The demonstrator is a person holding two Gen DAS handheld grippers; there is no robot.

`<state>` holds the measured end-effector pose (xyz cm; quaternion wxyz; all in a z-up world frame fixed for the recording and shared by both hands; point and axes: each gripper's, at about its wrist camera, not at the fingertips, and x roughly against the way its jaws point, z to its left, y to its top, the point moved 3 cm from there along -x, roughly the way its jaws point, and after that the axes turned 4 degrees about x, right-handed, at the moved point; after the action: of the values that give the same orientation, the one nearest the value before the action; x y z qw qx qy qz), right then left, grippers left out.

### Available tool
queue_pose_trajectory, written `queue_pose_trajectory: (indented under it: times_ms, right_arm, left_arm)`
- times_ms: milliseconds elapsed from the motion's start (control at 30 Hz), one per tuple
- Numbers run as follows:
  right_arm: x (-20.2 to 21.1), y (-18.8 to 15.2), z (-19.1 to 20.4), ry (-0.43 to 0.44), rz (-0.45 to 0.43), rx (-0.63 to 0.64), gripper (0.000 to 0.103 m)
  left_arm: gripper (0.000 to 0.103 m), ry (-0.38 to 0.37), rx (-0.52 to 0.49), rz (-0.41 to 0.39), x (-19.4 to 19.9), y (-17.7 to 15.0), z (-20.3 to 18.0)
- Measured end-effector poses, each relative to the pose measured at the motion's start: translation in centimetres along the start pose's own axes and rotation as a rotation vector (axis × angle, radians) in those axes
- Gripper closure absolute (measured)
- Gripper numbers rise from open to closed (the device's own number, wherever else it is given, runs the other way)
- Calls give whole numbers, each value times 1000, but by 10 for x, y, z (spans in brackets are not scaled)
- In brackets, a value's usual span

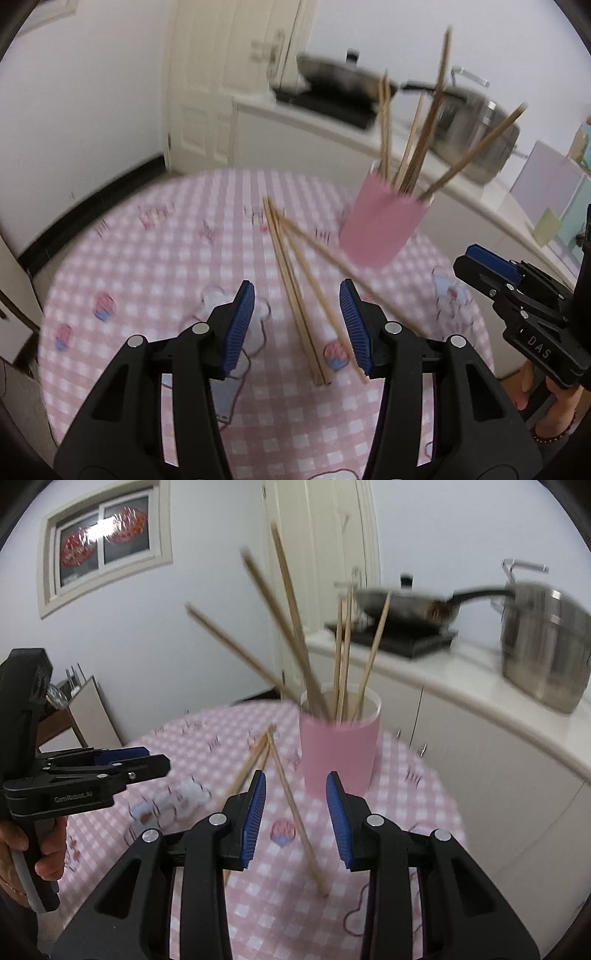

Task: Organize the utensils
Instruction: 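Move both tools down to the remaining chopsticks on the table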

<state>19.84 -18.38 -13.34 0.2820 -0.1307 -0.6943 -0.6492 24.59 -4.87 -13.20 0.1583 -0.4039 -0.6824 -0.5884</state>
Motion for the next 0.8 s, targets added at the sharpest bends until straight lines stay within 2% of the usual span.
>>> queue_pose_trajectory:
  times_ms: [133, 300, 467, 800]
  right_arm:
    - [-20, -14, -1, 10, 57, -9, 71]
    - [-38, -24, -3, 19, 110, -10, 71]
    - [-52, -29, -4, 24, 159, -13, 71]
    - [-65, -30, -4, 21, 218, -7, 71]
  left_arm:
    - [55, 13, 31, 106, -35, -12, 9]
    - [55, 39, 35, 171, -58, -20, 12]
    - [55, 60, 31, 196, -71, -22, 13]
    - [55, 97, -5, 195, -84, -16, 8]
